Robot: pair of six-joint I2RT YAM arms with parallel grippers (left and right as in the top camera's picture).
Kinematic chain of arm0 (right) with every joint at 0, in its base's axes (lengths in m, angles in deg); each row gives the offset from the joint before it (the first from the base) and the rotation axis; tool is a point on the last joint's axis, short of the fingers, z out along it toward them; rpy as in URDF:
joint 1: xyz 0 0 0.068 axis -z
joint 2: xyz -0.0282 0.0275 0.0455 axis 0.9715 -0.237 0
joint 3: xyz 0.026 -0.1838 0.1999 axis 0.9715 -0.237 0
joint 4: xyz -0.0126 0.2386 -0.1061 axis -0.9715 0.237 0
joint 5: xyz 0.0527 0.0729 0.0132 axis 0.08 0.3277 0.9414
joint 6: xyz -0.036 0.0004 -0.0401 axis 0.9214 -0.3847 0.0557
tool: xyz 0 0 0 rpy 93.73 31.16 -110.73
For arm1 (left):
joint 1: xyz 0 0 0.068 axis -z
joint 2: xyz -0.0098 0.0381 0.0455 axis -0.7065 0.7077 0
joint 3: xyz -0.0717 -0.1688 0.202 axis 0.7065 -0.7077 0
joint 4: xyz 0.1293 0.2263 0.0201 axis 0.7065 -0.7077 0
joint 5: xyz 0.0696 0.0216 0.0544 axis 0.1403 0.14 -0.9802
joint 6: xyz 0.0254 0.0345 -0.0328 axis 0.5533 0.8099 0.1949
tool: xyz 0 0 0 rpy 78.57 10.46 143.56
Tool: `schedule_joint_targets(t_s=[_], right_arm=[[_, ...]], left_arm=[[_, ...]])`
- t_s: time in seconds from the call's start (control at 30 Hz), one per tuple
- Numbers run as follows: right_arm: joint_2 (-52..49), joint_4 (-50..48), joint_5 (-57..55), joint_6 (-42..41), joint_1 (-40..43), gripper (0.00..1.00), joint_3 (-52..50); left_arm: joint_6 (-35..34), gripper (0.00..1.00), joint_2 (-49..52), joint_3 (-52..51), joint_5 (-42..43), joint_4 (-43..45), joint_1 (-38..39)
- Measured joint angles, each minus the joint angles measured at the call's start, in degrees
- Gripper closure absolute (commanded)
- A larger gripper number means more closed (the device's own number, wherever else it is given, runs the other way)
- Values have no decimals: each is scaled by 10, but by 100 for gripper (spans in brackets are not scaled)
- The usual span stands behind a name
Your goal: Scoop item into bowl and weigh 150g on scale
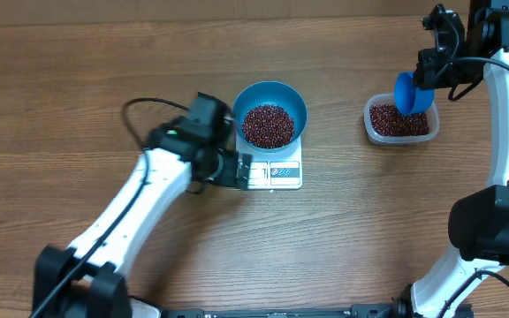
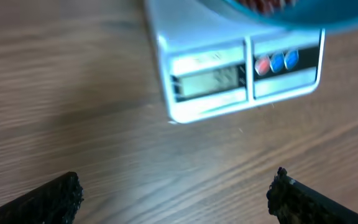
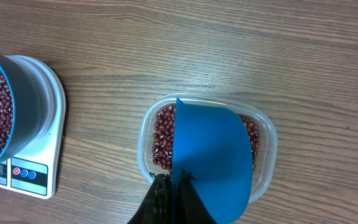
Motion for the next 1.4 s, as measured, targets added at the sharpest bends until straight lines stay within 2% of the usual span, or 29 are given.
schedule_joint_targets(t_s=[0.2, 0.43, 0.57, 0.73, 0.97, 1.17, 1.4], right_arm=[[0, 0, 0, 0, 0, 96, 0], [0, 0, 0, 0, 0, 96, 0], [0, 0, 0, 0, 0, 96, 0], [-3, 0, 0, 0, 0, 96, 0], [-22, -2, 0, 0, 0, 96, 0], [-23, -2, -1, 0, 0, 96, 0], [-23, -2, -2, 0, 0, 96, 0]], left_arm=[[-8, 0, 64, 0, -2, 17, 78], [-8, 1, 76, 0, -53, 12, 145], [-8, 0, 76, 0, -96, -10, 147], [-8, 1, 76, 0, -133, 3, 146], [-10, 0, 76, 0, -142, 13, 146], [-40, 1, 70, 0, -161, 28, 151], [-49, 0, 12, 0, -172, 36, 155]])
